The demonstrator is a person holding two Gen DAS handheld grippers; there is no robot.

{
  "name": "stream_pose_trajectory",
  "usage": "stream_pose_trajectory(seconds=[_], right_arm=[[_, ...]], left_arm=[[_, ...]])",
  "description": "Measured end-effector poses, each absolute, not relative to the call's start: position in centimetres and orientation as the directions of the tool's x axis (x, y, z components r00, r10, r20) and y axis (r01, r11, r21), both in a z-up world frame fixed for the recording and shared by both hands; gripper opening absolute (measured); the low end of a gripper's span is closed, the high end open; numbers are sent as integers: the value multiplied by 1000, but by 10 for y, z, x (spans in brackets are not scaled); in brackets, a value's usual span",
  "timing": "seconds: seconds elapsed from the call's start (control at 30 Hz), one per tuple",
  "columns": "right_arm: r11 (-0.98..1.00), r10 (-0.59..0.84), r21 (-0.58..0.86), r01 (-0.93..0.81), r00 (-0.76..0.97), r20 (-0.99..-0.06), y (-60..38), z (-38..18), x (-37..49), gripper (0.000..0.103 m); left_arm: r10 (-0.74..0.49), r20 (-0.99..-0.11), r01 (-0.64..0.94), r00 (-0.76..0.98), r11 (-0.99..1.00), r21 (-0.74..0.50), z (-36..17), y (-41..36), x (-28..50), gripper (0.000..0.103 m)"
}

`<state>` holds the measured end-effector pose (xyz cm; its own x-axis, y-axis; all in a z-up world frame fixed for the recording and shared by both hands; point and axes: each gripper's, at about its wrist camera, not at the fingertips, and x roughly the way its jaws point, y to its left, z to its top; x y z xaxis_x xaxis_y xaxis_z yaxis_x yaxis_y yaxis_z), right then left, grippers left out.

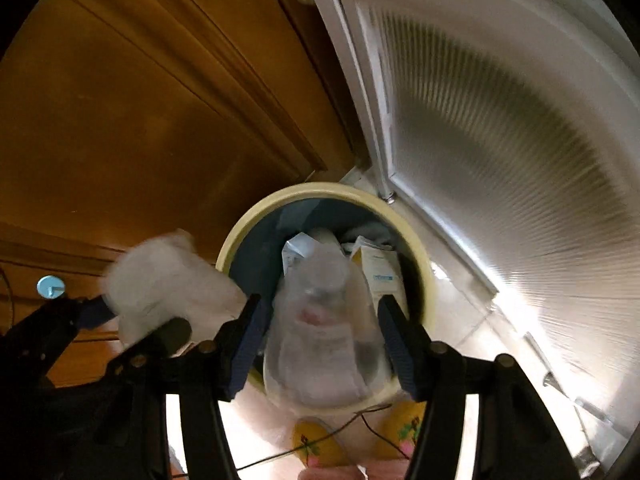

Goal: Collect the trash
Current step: 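Open both grippers over the bin to drop tissue and bottle, then raise both tools toward the blue carton and green pouch on the counter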

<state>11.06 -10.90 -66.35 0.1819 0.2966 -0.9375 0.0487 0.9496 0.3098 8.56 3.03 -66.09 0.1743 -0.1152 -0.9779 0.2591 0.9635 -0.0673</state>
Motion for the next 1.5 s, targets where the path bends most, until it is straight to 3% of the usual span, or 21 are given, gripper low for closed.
stream_pose_trajectory(seconds=[0.3,0.6,0.9,1.5], right_arm=[[952,297,304,18,176,-939,-109,-671,104,62],[959,281,283,-8,144,-949,-110,-645,81,62],[956,289,292,-5,148,-946,-111,-573,62,62],[958,282,283,-39,285,-916,-109,-338,37,62]], left_arm=[[-67,-987,199,145,979,-37,-677,42,76,59],[-65,-984,156,166,987,-38,-636,51,60,59],[-75,-979,135,192,990,-49,-547,50,52,59],[-128,-938,181,321,981,-72,-299,46,26,59]])
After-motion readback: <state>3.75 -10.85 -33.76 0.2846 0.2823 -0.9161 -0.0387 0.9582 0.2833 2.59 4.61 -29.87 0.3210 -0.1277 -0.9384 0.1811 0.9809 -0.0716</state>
